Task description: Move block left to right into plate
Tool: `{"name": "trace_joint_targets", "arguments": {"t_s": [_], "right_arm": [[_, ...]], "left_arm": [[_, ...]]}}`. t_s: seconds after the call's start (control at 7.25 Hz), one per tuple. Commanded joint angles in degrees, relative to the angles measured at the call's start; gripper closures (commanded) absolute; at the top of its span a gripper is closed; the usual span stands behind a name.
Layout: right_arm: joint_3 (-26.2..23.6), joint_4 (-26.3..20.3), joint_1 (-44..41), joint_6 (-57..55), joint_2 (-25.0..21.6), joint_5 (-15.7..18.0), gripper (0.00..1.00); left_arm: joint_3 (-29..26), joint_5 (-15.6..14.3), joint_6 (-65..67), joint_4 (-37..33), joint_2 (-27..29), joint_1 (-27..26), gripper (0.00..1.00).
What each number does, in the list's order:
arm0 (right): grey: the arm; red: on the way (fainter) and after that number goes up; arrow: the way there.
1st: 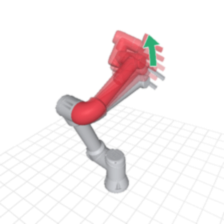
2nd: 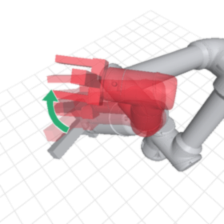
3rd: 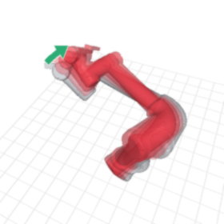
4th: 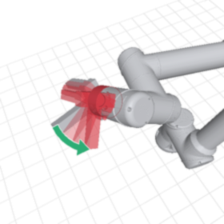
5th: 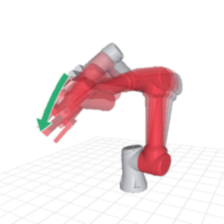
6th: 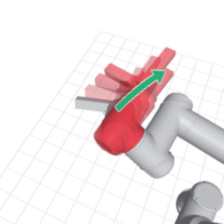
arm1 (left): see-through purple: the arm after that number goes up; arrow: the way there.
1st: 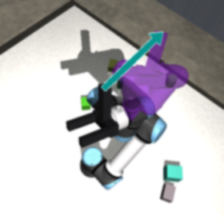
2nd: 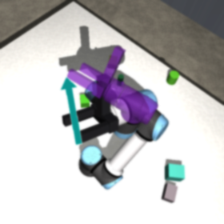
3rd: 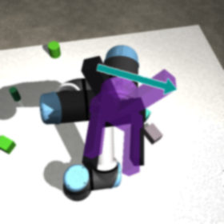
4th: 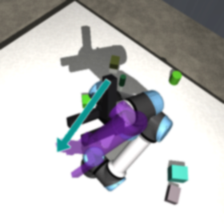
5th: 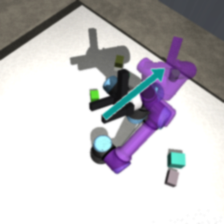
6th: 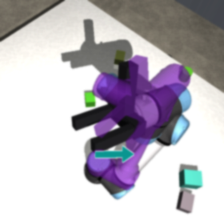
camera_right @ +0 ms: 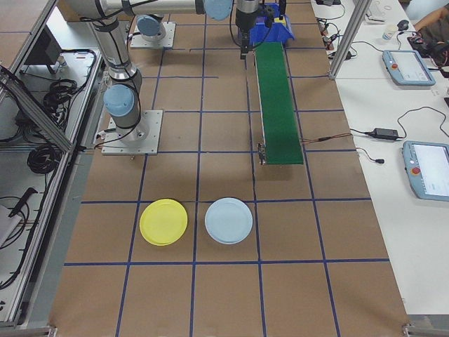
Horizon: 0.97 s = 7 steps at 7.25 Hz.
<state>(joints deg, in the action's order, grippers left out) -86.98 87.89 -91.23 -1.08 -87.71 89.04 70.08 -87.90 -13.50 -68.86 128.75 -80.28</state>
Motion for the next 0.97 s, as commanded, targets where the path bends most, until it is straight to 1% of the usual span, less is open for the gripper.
{"name": "trace_joint_targets", "arguments": {"t_s": [0.0, 0.14, 0.41, 0.55, 0.69, 0.83], "right_arm": [[0.0, 0.0, 0.0, -0.1, 0.0, 0.0, 0.00], [0.0, 0.0, 0.0, -0.1, 0.0, 0.0, 0.00], [0.1, 0.0, 0.0, 0.0, 0.0, 0.0, 0.00], [0.1, 0.0, 0.0, 0.0, 0.0, 0.1, 0.00], [0.1, 0.0, 0.0, 0.0, 0.0, 0.0, 0.00], [0.1, 0.0, 0.0, 0.0, 0.0, 0.0, 0.00]], "left_arm": [[0.1, 1.2, -0.5, 4.4, 3.0, 0.0, 0.02], [0.3, 1.1, -0.2, 5.0, 3.9, 0.0, 0.03], [0.1, 1.1, 0.7, 5.6, 3.9, 0.0, 0.44], [0.1, 1.2, 2.9, 5.6, 2.7, 0.0, 0.61], [-0.4, 1.1, 3.9, 5.6, 0.2, 0.0, 0.64], [-0.5, 1.2, 4.0, 4.8, -3.0, 0.0, 0.64]]}}
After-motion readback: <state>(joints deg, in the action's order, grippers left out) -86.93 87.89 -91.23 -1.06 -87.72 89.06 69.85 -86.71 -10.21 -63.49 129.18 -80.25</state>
